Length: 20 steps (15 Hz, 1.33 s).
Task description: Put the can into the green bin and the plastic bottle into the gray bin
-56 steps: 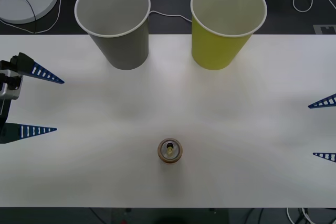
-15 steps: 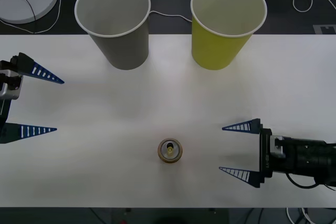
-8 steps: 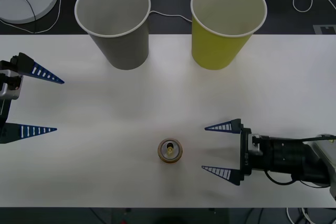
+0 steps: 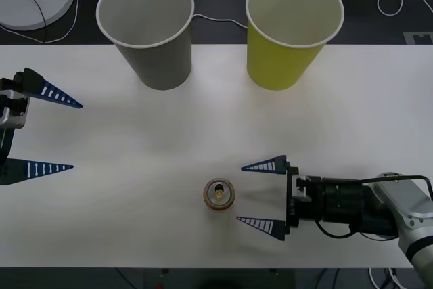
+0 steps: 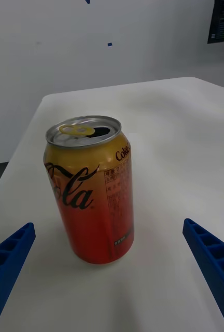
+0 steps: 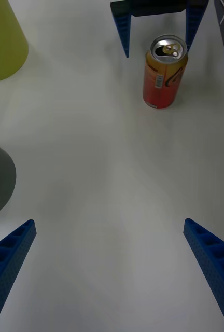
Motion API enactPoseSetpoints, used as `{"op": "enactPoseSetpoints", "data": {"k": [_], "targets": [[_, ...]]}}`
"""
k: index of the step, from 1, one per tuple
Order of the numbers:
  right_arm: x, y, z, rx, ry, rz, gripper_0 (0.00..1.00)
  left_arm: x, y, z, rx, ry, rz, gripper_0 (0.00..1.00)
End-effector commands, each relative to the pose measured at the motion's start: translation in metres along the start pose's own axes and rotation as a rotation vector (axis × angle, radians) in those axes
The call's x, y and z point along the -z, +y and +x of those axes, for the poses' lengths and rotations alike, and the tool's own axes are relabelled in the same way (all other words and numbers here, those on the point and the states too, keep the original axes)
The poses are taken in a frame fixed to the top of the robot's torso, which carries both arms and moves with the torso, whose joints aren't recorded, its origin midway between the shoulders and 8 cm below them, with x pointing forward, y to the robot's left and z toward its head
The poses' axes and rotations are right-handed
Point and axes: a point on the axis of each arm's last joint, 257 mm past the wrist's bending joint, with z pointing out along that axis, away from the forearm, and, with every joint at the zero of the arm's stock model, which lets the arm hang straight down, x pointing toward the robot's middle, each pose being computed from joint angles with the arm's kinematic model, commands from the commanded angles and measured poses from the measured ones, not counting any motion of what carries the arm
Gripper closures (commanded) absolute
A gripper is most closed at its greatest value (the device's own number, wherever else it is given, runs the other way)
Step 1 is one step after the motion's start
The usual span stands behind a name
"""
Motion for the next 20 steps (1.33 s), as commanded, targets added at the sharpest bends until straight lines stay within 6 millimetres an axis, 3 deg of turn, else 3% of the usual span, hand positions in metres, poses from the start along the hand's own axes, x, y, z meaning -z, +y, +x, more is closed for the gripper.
{"op": "enactPoseSetpoints", "data": {"k": [1, 10, 15, 16, 17, 20], "targets": [[-0.017, 0.004, -0.002, 0.001, -0.003, -0.012, 0.0, 0.0, 0.0, 0.0, 0.0, 0.0, 0.0, 0.0], [-0.057, 0.011, -0.007, 0.008, -0.008, -0.021, 0.0, 0.0, 0.0, 0.0, 0.0, 0.0, 0.0, 0.0], [-0.064, 0.015, -0.008, 0.014, -0.009, -0.033, 0.02, 0.0, 0.0, 0.0, 0.0, 0.0, 0.0, 0.0], [-0.064, 0.016, -0.008, 0.014, -0.009, -0.035, 0.7, 0.0, 0.0, 0.0, 0.0, 0.0, 0.0, 0.0], [-0.064, 0.016, -0.008, 0.01, -0.007, -0.034, 0.92, 0.0, 0.0, 0.0, 0.0, 0.0, 0.0, 0.0], [-0.064, 0.015, -0.008, 0.01, -0.006, -0.029, 1.0, 0.0, 0.0, 0.0, 0.0, 0.0, 0.0, 0.0]]}}
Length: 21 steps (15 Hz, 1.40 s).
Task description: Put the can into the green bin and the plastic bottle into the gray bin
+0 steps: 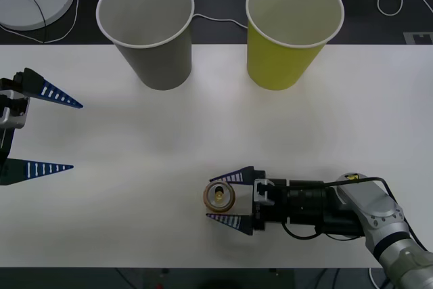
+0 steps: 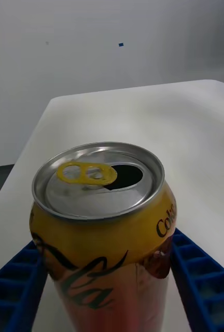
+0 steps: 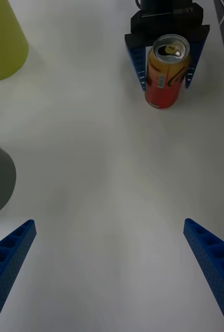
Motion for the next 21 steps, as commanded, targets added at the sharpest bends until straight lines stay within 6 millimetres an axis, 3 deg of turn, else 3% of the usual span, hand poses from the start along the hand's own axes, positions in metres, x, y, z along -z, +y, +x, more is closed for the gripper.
{"op": "enactPoseSetpoints", "data": {"k": [1, 8, 16, 19, 21], "targets": [[0.0, -0.001, 0.0, -0.001, 0.002, 0.003, 1.0, 0.0, 0.0, 0.0, 0.0, 0.0, 0.0, 0.0], [0.01, -0.003, -0.004, -0.024, -0.009, -0.017, 1.0, 0.0, 0.0, 0.0, 0.0, 0.0, 0.0, 0.0], [0.059, -0.021, -0.016, -0.147, 0.153, -0.046, 1.0, 0.0, 0.0, 0.0, 0.0, 0.0, 0.0, 0.0], [0.084, -0.029, -0.023, -0.201, 0.244, -0.012, 1.0, 0.0, 0.0, 0.0, 0.0, 0.0, 0.0, 0.0], [0.112, -0.039, -0.027, -0.231, 0.331, 0.041, 1.0, 0.0, 0.0, 0.0, 0.0, 0.0, 0.0, 0.0]]}}
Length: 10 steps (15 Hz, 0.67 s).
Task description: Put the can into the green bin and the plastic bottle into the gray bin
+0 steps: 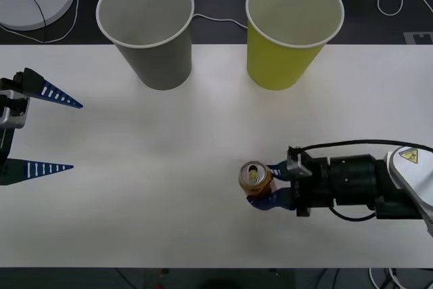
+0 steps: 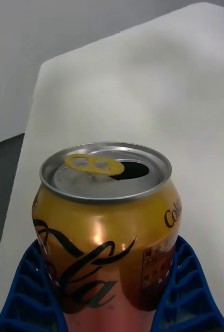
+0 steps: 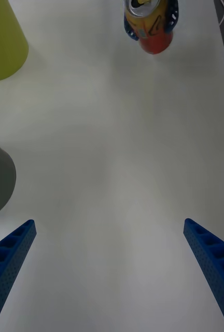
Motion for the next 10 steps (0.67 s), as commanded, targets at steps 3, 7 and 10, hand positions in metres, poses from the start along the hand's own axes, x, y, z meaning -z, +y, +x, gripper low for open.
{"op": "enactPoseSetpoints", "data": {"k": [3, 7, 10], "targets": [[0.056, -0.019, 0.006, -0.11, 0.155, 0.111, 1.0, 0.0, 0.0, 0.0, 0.0, 0.0, 0.0, 0.0], [0.082, -0.036, -0.009, -0.279, 0.187, 0.19, 1.0, 0.0, 0.0, 0.0, 0.0, 0.0, 0.0, 0.0], [0.111, -0.046, -0.027, -0.386, 0.275, 0.299, 1.0, 0.0, 0.0, 0.0, 0.0, 0.0, 0.0, 0.0]]}}
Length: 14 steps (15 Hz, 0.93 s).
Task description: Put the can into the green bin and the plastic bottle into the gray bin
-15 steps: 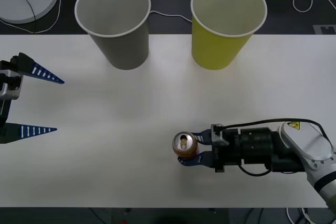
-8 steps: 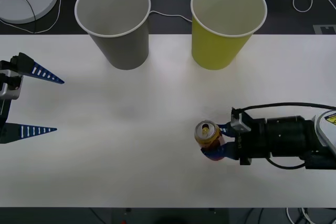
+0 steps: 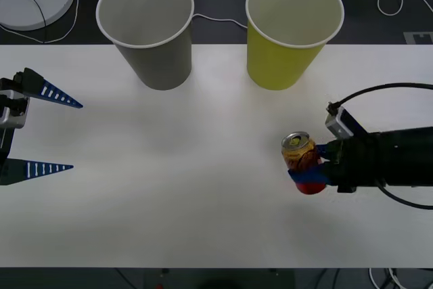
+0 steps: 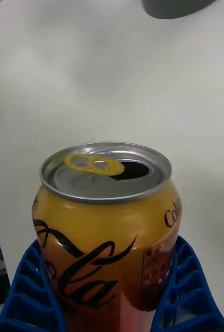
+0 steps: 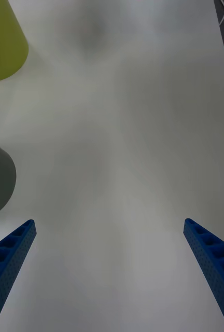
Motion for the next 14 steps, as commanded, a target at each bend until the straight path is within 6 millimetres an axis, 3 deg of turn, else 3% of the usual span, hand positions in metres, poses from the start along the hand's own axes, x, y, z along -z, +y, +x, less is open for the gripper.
{"op": "enactPoseSetpoints", "data": {"k": [1, 4, 6, 11, 14], "targets": [[0.03, -0.01, -0.011, -0.09, 0.063, 0.093, 1.0, 0.0, 0.0, 0.0, 0.0, 0.0, 0.0, 0.0], [0.068, -0.019, -0.009, -0.203, 0.109, 0.112, 1.0, 0.0, 0.0, 0.0, 0.0, 0.0, 0.0, 0.0], [0.104, -0.035, -0.008, -0.247, 0.144, 0.166, 1.0, 0.0, 0.0, 0.0, 0.0, 0.0, 0.0, 0.0], [0.186, -0.086, -0.021, -0.322, 0.172, 0.37, 1.0, 0.0, 0.0, 0.0, 0.0, 0.0, 0.0, 0.0], [0.214, -0.109, -0.041, -0.305, 0.196, 0.405, 1.0, 0.0, 0.0, 0.0, 0.0, 0.0, 0.0, 0.0]]}}
